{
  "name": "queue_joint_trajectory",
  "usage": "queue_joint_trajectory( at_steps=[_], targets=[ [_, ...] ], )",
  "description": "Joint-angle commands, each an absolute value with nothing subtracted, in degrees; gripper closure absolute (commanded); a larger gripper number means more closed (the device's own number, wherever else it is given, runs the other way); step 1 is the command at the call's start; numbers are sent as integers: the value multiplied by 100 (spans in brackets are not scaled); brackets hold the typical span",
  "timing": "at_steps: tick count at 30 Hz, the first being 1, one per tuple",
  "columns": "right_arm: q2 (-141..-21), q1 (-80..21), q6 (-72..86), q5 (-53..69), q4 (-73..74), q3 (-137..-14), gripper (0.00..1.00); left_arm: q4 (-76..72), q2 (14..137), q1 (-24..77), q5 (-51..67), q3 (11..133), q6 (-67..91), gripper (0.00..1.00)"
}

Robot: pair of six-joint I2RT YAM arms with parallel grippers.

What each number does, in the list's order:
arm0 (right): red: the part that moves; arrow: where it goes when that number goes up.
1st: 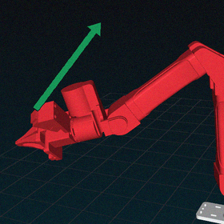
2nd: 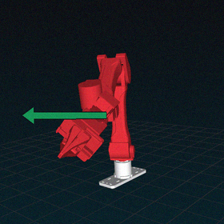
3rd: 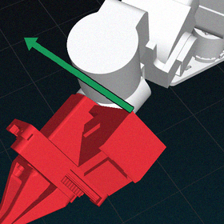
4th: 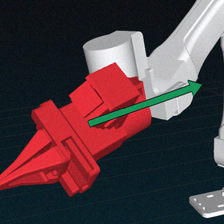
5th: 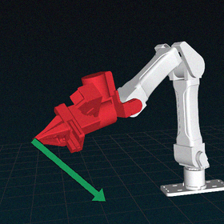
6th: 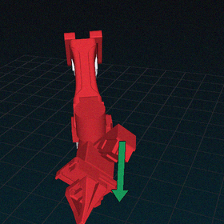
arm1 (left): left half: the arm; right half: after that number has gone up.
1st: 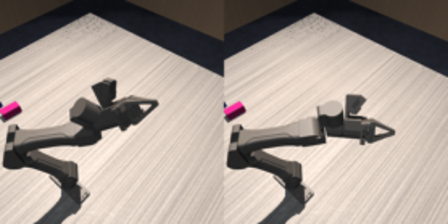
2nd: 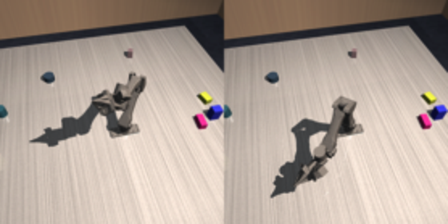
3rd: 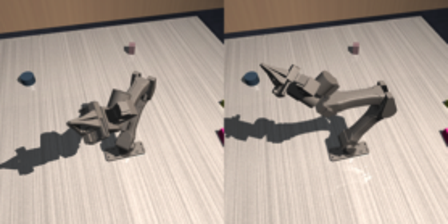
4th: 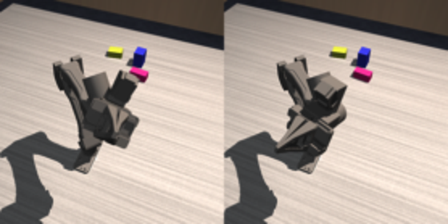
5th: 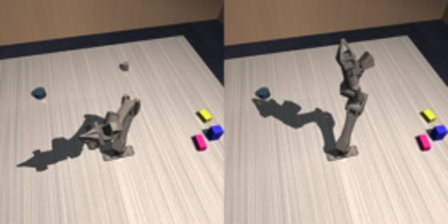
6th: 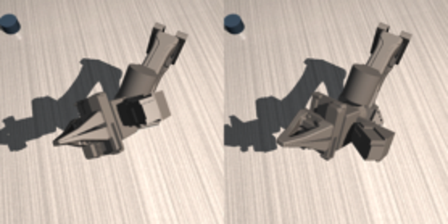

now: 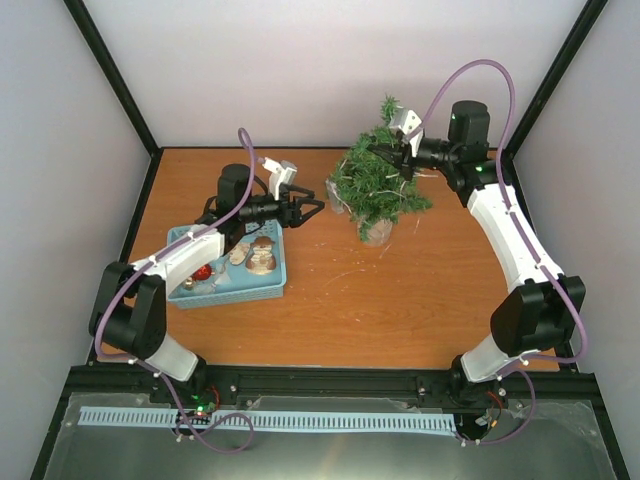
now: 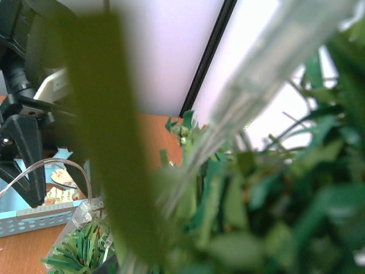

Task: Decorate the small christmas tree
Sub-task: Wrap the decoration item around the Christmas tree.

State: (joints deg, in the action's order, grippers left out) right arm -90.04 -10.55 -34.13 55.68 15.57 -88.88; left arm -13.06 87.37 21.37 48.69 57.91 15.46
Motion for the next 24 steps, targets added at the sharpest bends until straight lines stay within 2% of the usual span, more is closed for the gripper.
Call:
queue_joint_trajectory(
  at_steps=[1, 11, 24],
  targets=[
    [-8879, -1020, -3523, 5733, 1621, -9059, 86, -2036, 9046, 2229, 5009, 6068, 1456, 37],
    [-8895, -1020, -3462, 5547, 1529, -9073, 83, -3119, 9508, 2337, 5106, 6219, 2202, 34],
    [-8929, -1019, -3423, 5440, 1472, -9096, 79, -2857, 9536, 2589, 4808, 6372, 1947, 39]
  ],
)
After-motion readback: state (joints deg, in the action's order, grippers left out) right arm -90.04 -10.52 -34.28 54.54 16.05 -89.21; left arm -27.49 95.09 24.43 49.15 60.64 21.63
